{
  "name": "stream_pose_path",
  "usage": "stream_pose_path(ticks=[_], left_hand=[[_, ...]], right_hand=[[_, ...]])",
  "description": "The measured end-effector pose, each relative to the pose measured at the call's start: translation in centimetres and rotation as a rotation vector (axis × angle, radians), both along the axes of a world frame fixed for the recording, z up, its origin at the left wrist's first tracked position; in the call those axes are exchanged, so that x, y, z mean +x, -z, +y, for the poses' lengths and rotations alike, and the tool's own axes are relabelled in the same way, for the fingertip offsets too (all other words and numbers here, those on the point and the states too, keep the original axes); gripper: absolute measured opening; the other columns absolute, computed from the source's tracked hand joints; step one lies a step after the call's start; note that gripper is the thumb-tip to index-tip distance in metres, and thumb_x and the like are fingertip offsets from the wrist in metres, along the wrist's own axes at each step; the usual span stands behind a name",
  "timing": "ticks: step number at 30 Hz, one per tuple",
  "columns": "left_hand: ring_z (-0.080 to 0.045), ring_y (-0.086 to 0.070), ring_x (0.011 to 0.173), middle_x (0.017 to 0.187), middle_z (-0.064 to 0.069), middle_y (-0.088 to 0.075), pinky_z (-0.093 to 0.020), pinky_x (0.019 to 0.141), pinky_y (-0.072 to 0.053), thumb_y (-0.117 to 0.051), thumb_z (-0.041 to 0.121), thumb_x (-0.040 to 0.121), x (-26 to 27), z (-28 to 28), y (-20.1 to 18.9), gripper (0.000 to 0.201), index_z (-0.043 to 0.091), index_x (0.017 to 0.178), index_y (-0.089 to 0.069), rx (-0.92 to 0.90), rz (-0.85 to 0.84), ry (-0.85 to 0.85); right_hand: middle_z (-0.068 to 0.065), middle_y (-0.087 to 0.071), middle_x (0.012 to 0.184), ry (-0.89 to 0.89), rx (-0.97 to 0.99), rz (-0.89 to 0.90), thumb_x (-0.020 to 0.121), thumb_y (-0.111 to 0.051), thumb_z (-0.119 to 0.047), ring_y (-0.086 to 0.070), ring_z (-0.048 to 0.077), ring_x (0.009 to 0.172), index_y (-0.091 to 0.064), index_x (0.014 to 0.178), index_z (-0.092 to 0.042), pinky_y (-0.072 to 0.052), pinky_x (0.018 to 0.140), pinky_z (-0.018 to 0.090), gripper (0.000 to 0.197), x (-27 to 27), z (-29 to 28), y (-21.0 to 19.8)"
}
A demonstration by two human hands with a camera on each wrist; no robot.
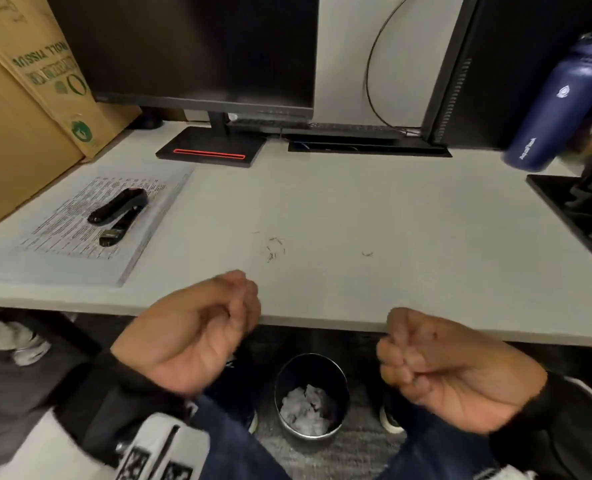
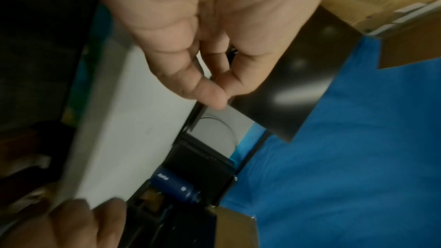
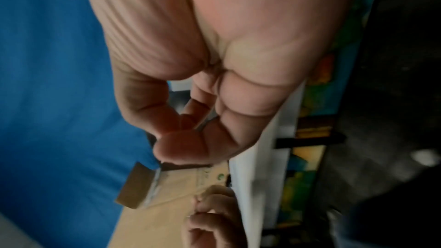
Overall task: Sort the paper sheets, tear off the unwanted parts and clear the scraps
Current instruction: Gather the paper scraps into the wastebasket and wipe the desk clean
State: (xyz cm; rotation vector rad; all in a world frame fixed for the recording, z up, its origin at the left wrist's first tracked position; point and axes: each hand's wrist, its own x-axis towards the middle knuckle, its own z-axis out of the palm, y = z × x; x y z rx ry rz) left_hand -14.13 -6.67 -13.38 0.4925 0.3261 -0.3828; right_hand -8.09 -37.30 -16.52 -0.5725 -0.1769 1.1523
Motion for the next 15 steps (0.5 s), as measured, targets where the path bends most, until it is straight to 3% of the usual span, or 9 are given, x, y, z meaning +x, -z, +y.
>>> stream_pose_path(ticks=[3,6,10,13,15], left_hand=[[-0.021,-0.063,0.067,0.081,-0.015,-0.06,-0.022,0.047,-0.058,-0.088,-0.018,0.044,-2.8,-2.1,3.6,0.042,0.001,0.075,-0.067,-0.004,0.104,0.087],[-0.021,-0.062,0.063,0.076,-0.016,-0.061,-0.022,0.045,-0.058,-0.078,-0.02,0.061,-2.2,-3.6,8.3,0.027,0.0,0.076,-0.067,0.117,0.281,0.07],[-0.016,-0.064,0.053,0.07,-0.013,-0.062,-0.02,0.046,-0.058,-0.055,-0.015,0.087,2.8,-5.5,15.9,0.016,-0.002,0.086,-0.064,0.326,0.458,0.002],[-0.014,-0.063,0.065,0.073,-0.009,-0.065,-0.019,0.045,-0.056,-0.056,-0.011,0.09,5.8,-6.4,21.9,0.016,0.001,0.086,-0.066,0.506,0.525,-0.015],[-0.014,-0.063,0.074,0.081,-0.007,-0.064,-0.02,0.054,-0.059,-0.06,-0.01,0.088,6.6,-6.5,24.7,0.017,0.006,0.084,-0.064,0.653,0.504,0.019]], right_hand=[[0.018,-0.052,0.082,-0.034,-0.139,0.065,0.082,-0.065,0.016,-0.06,0.022,0.072,-0.064,0.09,-0.001,-0.056,0.059,0.023,0.02,-1.4,-0.1,4.5],[0.021,-0.056,0.076,0.07,-0.393,0.14,0.063,-0.078,0.019,-0.059,0.023,0.059,-0.065,0.082,0.002,-0.056,0.048,0.025,0.028,-1.1,0.2,8.4],[0.012,-0.057,0.066,0.23,-0.725,0.128,0.087,-0.052,0.019,-0.057,0.014,0.051,-0.058,0.082,-0.004,-0.053,0.044,0.018,0.024,1.7,3.2,13.5],[0.007,-0.053,0.065,0.352,-0.913,0.131,0.091,-0.048,0.016,-0.052,0.011,0.053,-0.054,0.077,-0.011,-0.049,0.04,0.015,0.03,3.7,6.0,18.7],[0.006,-0.05,0.068,0.391,-1.003,0.09,0.089,-0.047,0.018,-0.052,0.01,0.048,-0.051,0.075,-0.013,-0.046,0.037,0.016,0.034,4.4,7.1,21.9]])
